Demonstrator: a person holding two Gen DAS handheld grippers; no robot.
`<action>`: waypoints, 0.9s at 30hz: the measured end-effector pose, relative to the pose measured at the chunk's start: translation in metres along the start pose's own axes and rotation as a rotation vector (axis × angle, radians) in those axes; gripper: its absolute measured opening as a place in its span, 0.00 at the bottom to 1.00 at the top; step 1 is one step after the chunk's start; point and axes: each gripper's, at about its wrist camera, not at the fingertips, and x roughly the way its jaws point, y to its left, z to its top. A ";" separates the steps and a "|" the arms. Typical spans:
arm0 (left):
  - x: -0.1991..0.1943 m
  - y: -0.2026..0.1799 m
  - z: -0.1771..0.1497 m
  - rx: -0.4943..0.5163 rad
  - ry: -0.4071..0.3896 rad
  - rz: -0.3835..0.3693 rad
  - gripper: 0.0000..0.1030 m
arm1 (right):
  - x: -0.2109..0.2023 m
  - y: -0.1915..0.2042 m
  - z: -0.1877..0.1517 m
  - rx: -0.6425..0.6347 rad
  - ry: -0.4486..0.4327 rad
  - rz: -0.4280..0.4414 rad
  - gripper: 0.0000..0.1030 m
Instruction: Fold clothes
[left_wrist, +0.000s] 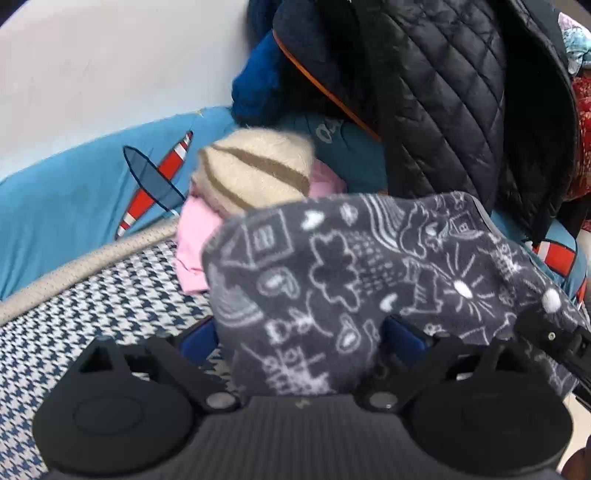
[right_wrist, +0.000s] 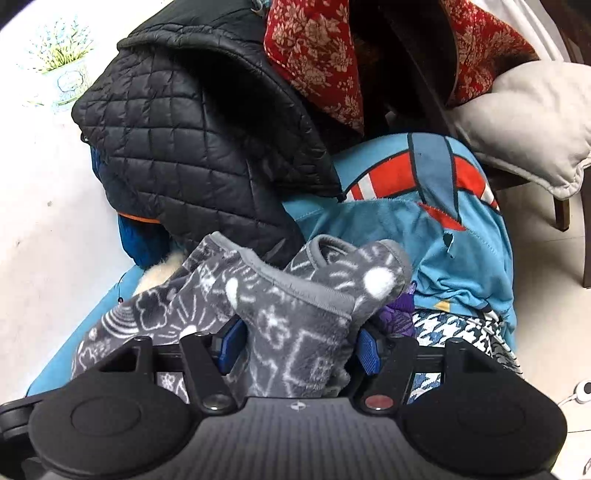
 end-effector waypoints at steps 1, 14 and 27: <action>-0.004 0.004 0.001 -0.010 -0.008 0.001 0.94 | -0.002 0.000 0.000 0.002 -0.008 -0.003 0.60; -0.027 0.015 0.013 -0.025 -0.066 0.074 0.95 | -0.010 -0.026 0.007 0.156 -0.007 0.019 0.68; -0.038 0.005 0.018 -0.030 -0.097 0.095 0.95 | -0.048 -0.015 0.010 0.024 -0.224 0.015 0.37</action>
